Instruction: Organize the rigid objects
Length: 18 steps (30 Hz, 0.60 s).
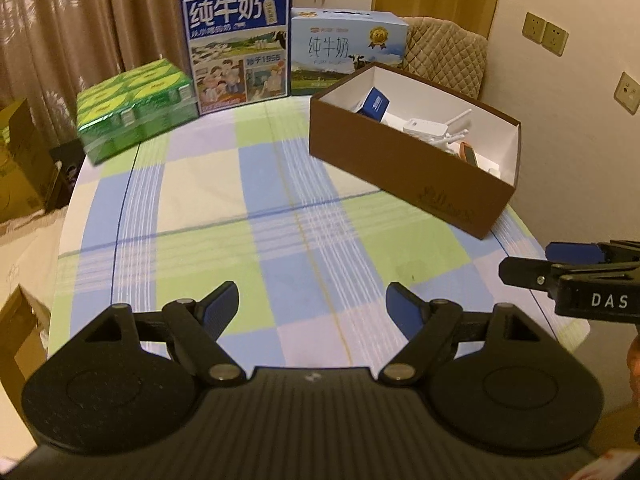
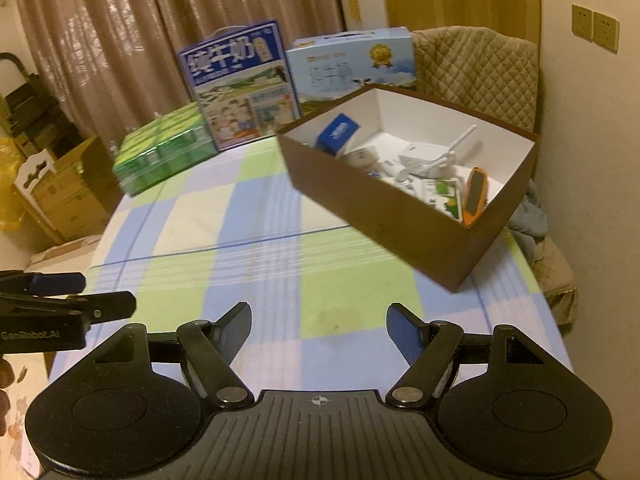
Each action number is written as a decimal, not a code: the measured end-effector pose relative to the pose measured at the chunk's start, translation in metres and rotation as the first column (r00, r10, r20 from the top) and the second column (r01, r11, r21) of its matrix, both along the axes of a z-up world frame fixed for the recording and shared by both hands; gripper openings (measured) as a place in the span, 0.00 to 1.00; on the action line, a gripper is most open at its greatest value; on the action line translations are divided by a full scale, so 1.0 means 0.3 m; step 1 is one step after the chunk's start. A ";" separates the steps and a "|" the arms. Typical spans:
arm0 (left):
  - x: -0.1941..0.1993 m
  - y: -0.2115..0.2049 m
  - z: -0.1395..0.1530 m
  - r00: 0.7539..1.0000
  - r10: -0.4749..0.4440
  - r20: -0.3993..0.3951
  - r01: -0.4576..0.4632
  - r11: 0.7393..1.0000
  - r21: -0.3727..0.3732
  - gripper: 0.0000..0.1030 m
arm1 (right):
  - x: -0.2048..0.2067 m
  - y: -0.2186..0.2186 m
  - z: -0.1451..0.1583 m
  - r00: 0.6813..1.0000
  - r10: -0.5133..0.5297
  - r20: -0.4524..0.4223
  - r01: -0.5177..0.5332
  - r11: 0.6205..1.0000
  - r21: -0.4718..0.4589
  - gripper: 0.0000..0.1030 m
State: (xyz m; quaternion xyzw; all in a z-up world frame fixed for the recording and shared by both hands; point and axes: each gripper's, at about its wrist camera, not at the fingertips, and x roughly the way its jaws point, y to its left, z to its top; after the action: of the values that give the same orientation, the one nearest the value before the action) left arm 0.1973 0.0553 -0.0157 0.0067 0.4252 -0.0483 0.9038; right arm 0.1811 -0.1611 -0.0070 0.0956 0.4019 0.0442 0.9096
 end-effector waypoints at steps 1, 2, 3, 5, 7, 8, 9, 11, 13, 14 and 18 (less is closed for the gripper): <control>-0.024 0.008 0.000 1.000 0.004 -0.004 -0.004 1.000 -0.002 0.76 | -0.016 0.016 0.003 1.000 0.007 0.001 -0.007 1.000 -0.002 0.70; -0.044 0.015 -0.001 1.000 0.007 -0.006 -0.007 1.000 -0.004 0.76 | -0.032 0.032 0.004 1.000 0.012 0.000 -0.012 1.000 -0.003 0.70; -0.064 0.022 0.000 1.000 0.011 -0.007 -0.011 1.000 -0.007 0.76 | -0.045 0.044 0.005 1.000 0.017 -0.001 -0.017 1.000 -0.004 0.70; -0.098 0.034 0.001 1.000 0.021 -0.010 -0.022 1.000 -0.010 0.76 | -0.071 0.073 0.004 0.999 0.034 -0.006 -0.034 0.999 -0.003 0.70; -0.134 0.049 0.003 1.000 0.028 -0.008 -0.028 0.999 -0.016 0.76 | -0.094 0.099 0.001 0.999 0.050 -0.009 -0.050 0.999 -0.005 0.70; -0.148 0.055 0.005 0.999 0.031 -0.009 -0.031 0.999 -0.019 0.76 | -0.105 0.113 -0.001 0.998 0.060 -0.010 -0.060 0.998 -0.006 0.70; -0.165 0.061 0.006 0.999 0.035 -0.010 -0.035 0.999 -0.021 0.76 | -0.118 0.127 -0.003 0.998 0.065 -0.010 -0.065 0.998 -0.007 0.70; -0.193 0.075 0.007 0.999 0.045 -0.009 -0.045 0.999 -0.021 0.76 | -0.135 0.149 -0.006 0.997 0.077 -0.012 -0.077 0.997 -0.008 0.70; -0.220 0.085 0.007 0.998 0.054 -0.009 -0.054 0.998 -0.023 0.76 | -0.151 0.169 -0.007 0.996 0.089 -0.012 -0.089 0.996 -0.009 0.70; -0.232 0.090 0.008 0.998 0.058 -0.008 -0.059 0.998 -0.024 0.76 | -0.160 0.179 -0.008 0.996 0.094 -0.010 -0.094 0.996 -0.010 0.70; -0.273 0.105 0.009 0.998 0.067 -0.006 -0.067 0.997 -0.024 0.76 | -0.181 0.202 -0.011 0.994 0.108 -0.011 -0.108 0.994 -0.010 0.70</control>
State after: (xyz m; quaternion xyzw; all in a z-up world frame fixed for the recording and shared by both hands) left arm 0.1153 0.0867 -0.0130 -0.0187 0.4271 -0.0230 0.9037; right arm 0.1269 -0.1005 -0.0103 0.0691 0.4113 0.0909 0.9043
